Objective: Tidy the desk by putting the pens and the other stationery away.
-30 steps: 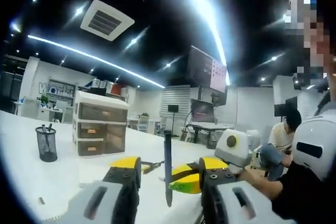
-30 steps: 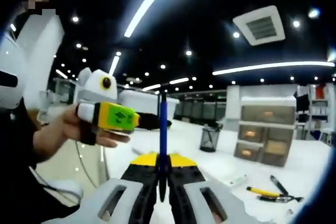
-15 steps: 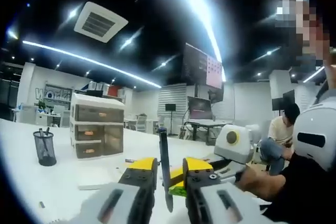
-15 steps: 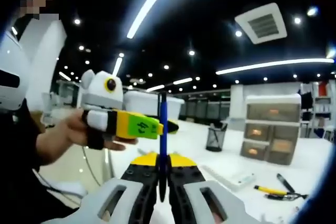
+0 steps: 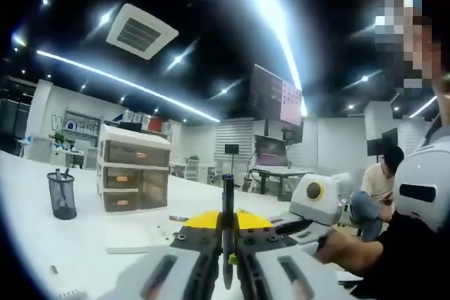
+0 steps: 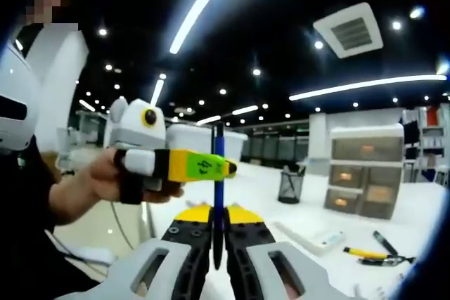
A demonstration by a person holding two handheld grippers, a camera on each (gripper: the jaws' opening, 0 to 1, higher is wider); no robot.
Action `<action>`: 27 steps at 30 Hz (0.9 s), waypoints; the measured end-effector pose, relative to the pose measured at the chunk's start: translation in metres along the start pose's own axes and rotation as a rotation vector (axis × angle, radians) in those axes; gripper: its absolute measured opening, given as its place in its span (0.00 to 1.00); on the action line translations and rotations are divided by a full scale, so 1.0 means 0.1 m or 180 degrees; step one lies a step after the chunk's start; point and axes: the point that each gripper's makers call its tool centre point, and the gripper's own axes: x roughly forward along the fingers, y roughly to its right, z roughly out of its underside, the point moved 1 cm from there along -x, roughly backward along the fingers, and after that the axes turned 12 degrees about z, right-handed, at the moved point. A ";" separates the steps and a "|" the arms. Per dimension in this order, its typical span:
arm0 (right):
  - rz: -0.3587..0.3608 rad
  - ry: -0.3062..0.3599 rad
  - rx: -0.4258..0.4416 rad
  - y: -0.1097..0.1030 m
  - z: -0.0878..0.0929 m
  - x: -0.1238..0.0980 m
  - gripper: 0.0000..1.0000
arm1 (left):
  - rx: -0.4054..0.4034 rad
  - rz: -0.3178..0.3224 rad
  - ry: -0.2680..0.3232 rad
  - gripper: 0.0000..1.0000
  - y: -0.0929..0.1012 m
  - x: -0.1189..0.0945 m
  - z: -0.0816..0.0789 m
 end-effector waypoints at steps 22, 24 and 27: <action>0.0401 -0.0152 0.0095 0.41 0.12 -0.21 0.49 | 0.0373 -0.0782 0.0028 0.07 -0.81 -0.38 -0.34; 0.0448 -0.0160 0.0109 0.46 0.12 -0.25 0.50 | 0.0414 -0.0859 0.0021 0.07 -0.94 -0.41 -0.38; 0.0495 -0.0159 0.0123 0.52 0.11 -0.30 0.50 | 0.0487 -0.0939 -0.0031 0.07 -1.11 -0.43 -0.44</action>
